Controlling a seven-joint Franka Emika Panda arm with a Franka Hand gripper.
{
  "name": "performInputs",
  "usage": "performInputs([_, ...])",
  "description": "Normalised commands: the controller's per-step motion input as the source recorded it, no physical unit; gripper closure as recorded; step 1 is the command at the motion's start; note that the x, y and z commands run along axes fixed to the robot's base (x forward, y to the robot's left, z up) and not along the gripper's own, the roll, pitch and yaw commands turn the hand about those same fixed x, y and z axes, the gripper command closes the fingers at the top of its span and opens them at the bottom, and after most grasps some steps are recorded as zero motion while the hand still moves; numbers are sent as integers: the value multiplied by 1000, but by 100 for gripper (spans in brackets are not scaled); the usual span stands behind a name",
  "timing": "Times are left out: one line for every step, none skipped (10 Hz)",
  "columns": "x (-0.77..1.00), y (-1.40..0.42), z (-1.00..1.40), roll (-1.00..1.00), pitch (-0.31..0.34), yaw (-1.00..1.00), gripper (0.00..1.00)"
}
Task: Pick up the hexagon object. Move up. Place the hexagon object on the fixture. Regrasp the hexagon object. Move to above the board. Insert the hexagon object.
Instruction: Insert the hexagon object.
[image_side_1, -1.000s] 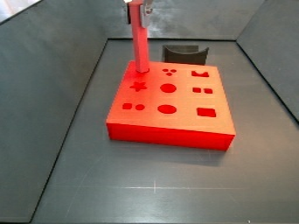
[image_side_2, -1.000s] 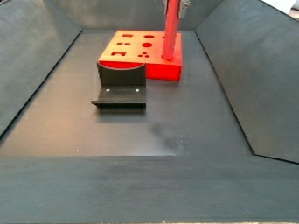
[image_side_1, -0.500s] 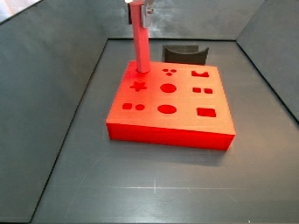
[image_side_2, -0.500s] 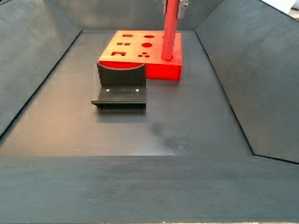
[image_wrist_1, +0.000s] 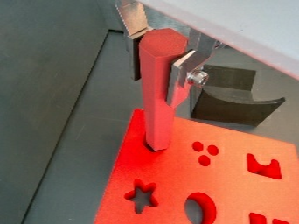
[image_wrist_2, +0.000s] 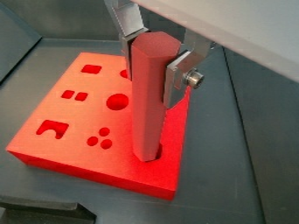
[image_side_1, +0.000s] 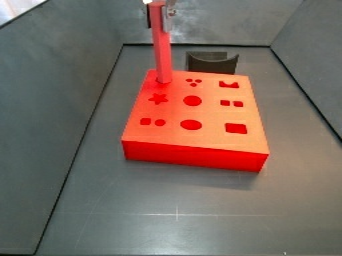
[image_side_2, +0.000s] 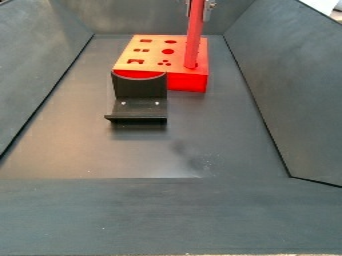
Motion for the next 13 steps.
performInputs([-237,-37,0,0,-53,3,100])
performInputs([-271,-26,0,7,-39,0,100])
performInputs([-243,-29,0,9,-26,0,100])
performInputs([-171,-29,-23,6,-14,0,100])
performInputs([-111,0,-51,6,0,0,100])
performInputs([0,0,-189,0,0,0,100])
performInputs([134,0,-303,0,0,0,100])
performInputs([186,0,-323,0,0,0,100])
performInputs([166,0,-331,0,0,0,100])
performInputs([177,0,-320,0,0,0,100])
performInputs([209,-14,-286,0,10,0,100])
performInputs([309,-11,-294,0,40,0,100])
performInputs([411,0,-289,0,69,-14,100])
